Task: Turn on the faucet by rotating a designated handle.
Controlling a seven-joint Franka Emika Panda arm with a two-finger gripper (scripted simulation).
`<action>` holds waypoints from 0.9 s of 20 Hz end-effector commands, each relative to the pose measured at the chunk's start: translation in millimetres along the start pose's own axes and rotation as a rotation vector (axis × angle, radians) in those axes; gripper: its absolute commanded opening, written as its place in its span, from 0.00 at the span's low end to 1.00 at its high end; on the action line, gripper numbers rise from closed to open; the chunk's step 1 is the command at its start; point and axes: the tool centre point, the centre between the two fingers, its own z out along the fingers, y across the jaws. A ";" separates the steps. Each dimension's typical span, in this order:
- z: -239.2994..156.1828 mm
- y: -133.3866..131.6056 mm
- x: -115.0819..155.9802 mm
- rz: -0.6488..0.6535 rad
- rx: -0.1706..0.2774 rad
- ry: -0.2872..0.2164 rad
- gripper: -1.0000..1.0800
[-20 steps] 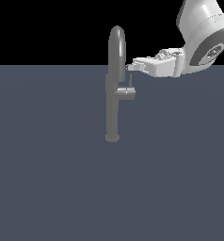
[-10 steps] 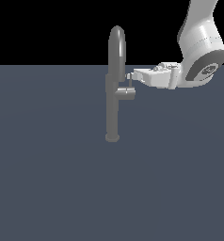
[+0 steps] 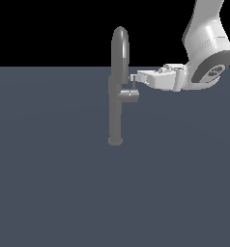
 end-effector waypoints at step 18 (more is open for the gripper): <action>-0.2 44.5 -8.1 -0.001 0.001 0.001 0.00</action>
